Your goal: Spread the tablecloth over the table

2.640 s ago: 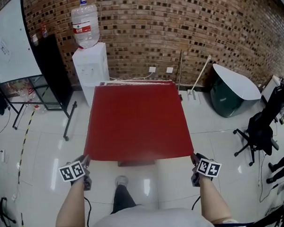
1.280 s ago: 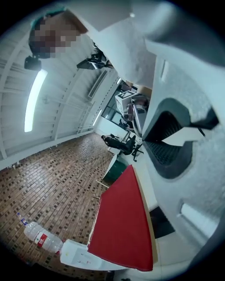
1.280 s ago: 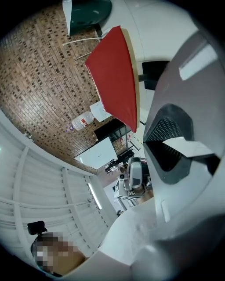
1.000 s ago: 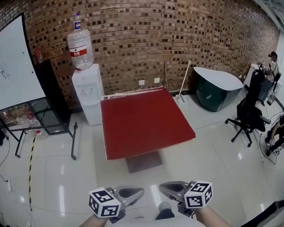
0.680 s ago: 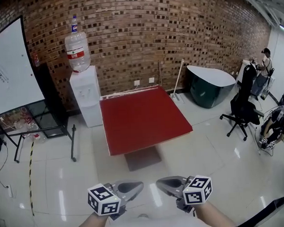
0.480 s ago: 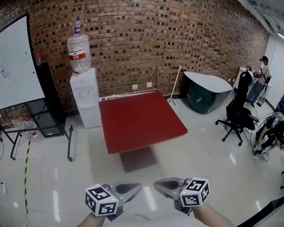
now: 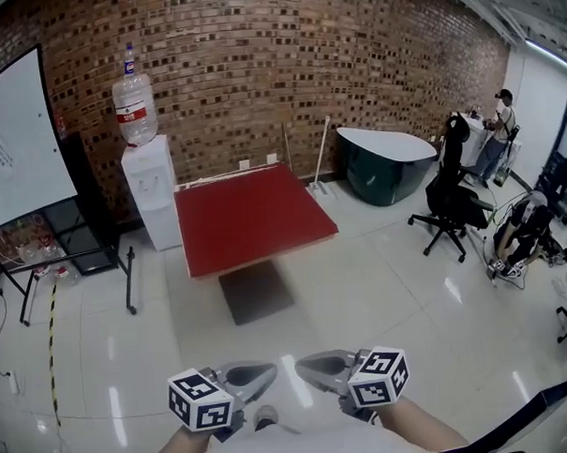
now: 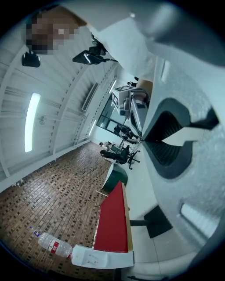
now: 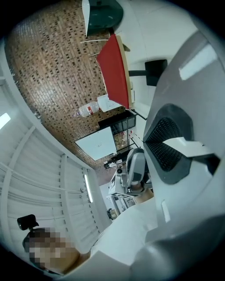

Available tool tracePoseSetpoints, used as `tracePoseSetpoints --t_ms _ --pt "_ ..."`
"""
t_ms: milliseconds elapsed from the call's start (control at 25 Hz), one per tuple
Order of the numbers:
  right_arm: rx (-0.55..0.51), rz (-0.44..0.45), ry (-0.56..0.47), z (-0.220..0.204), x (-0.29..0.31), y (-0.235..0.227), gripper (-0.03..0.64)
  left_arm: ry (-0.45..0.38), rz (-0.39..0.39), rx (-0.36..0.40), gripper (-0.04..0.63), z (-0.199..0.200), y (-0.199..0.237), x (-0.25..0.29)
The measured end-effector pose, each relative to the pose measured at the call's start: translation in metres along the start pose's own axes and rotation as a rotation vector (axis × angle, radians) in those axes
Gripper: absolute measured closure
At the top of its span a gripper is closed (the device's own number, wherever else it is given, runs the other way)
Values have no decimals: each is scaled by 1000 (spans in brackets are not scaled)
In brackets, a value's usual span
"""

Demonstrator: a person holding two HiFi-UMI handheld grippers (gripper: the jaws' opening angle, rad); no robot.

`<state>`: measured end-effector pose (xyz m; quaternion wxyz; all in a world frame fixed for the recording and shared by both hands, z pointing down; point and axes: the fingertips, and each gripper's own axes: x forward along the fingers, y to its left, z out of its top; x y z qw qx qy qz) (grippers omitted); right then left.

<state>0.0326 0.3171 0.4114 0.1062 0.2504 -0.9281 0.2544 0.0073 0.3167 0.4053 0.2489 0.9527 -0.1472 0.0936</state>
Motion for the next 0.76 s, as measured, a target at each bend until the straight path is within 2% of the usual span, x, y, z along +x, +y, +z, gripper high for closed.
tracePoseSetpoints --t_ms 360,760 --pt "-23 11 -24 -24 -33 46 616 -2 10 26 594 -24 -56 -10" --pt "-58 17 -16 -48 -42 76 616 -28 38 12 594 -49 -77 -29"
